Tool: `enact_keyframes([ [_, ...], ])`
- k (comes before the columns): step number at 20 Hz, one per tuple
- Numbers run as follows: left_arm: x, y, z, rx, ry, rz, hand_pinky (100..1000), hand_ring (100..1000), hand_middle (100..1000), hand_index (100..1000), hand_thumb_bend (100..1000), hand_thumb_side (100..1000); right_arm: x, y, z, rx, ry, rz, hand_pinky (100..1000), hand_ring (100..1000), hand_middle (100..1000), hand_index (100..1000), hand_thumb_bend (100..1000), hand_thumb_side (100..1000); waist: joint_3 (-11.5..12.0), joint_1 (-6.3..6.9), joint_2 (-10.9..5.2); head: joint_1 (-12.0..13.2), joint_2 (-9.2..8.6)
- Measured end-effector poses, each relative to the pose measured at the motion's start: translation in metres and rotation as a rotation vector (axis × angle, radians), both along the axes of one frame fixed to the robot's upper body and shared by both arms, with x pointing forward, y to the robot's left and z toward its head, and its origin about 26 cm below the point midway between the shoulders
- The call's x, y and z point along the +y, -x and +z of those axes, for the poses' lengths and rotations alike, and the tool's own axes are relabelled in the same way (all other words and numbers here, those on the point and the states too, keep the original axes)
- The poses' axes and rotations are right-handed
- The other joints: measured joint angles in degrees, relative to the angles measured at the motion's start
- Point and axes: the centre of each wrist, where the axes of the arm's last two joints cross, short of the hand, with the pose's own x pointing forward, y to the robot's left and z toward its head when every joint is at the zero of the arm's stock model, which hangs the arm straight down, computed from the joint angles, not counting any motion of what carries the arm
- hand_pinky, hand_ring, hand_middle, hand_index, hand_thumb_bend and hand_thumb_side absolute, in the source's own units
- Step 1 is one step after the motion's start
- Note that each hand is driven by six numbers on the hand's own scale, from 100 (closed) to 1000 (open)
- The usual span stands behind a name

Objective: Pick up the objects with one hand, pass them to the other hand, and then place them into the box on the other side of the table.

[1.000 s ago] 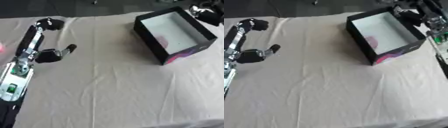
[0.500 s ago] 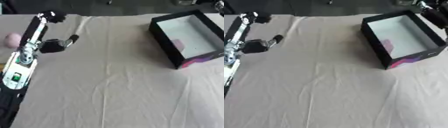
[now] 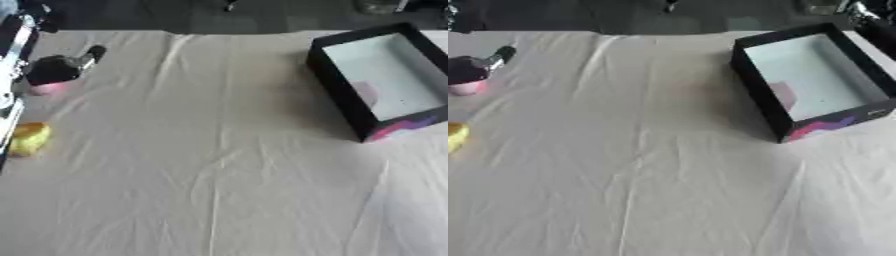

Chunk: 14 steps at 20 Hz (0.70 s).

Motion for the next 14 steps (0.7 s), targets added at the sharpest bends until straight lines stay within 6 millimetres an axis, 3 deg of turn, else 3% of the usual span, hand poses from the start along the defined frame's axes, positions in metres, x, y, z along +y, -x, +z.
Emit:
enact_keyframes([
  [10, 0.056, -0.002, -0.008, 0.168, -0.035, 0.165, 782, 740, 704, 816, 539, 373, 0.000, 0.000, 0.001, -0.005, 0.001, -0.003, 1000, 916, 893, 984, 100, 735, -0.1, 0.08, 0.00, 1.8, 0.00],
  [14, 0.073, 0.001, -0.005, 0.232, -0.082, 0.158, 786, 749, 715, 820, 593, 471, 0.000, 0.000, 0.001, -0.005, 0.005, -0.006, 1000, 915, 892, 982, 100, 735, -0.3, 0.21, 0.00, 2.2, 0.00],
])
